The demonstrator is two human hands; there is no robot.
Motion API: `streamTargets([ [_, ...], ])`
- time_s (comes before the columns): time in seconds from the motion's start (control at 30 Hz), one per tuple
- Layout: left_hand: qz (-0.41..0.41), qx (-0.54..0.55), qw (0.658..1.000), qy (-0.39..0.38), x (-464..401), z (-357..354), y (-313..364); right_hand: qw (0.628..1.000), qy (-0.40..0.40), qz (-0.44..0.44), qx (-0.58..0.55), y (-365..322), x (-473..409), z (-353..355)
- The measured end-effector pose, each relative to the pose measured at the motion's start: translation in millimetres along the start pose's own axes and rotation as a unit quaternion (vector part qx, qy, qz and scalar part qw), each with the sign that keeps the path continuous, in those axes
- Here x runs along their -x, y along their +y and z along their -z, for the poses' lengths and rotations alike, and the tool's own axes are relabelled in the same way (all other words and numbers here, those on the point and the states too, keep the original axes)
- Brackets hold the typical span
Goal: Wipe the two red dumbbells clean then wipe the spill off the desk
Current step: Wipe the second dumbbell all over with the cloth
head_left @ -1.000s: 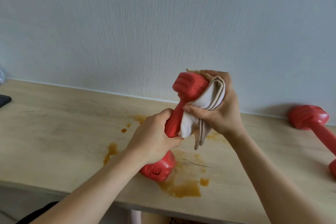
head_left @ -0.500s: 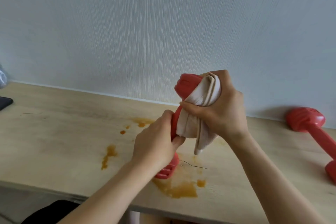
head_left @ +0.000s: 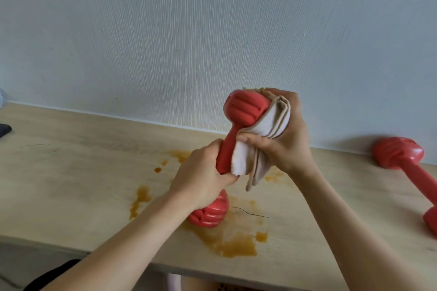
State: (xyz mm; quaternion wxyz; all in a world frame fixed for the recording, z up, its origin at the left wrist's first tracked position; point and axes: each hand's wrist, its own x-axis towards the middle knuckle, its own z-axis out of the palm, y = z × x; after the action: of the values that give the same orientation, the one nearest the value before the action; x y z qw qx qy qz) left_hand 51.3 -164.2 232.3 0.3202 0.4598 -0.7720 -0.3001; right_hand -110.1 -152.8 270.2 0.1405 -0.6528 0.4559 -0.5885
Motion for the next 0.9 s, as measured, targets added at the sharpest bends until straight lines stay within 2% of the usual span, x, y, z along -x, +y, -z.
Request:
streamTargets([
  [0.17, -0.017, 0.085, 0.994, -0.071, -2.9, -2.4, -0.1, 0.997, -0.010, -0.003, -0.071, 15.1, -3.3, 2.7],
  [0.3, -0.009, 0.144, 0.980, -0.137, -5.4, 1.3, -1.9, 0.999, 0.019, -0.013, -0.026, 12.1, 0.7, 3.0],
  [0.37, -0.020, 0.101, 0.989, -0.108, -5.8, 1.9, -2.2, 0.999, 0.040, -0.011, 0.015, 5.3, 4.1, 2.1],
  [0.43, -0.014, -0.007, 0.999, -0.044, -2.3, 1.0, 1.6, 0.995, 0.077, -0.015, 0.067, -1.2, 8.2, -0.6],
  [0.5, -0.008, -0.101, 0.995, 0.022, 5.3, -4.7, 10.2, 0.989, 0.106, -0.011, 0.106, -7.1, 11.7, -5.4],
  [0.63, 0.002, -0.118, 0.988, 0.103, 14.4, -17.2, 18.0, 0.985, 0.108, 0.011, 0.132, -11.6, 10.8, -14.4],
  [0.8, -0.005, -0.101, 0.993, 0.057, 1.9, -12.0, 9.6, 0.993, 0.094, 0.014, 0.064, -3.0, 7.5, -7.3],
  [0.9, 0.009, 0.009, 1.000, -0.003, 1.3, -13.6, 4.9, 0.997, 0.066, 0.035, 0.005, 4.5, 1.9, -1.4],
])
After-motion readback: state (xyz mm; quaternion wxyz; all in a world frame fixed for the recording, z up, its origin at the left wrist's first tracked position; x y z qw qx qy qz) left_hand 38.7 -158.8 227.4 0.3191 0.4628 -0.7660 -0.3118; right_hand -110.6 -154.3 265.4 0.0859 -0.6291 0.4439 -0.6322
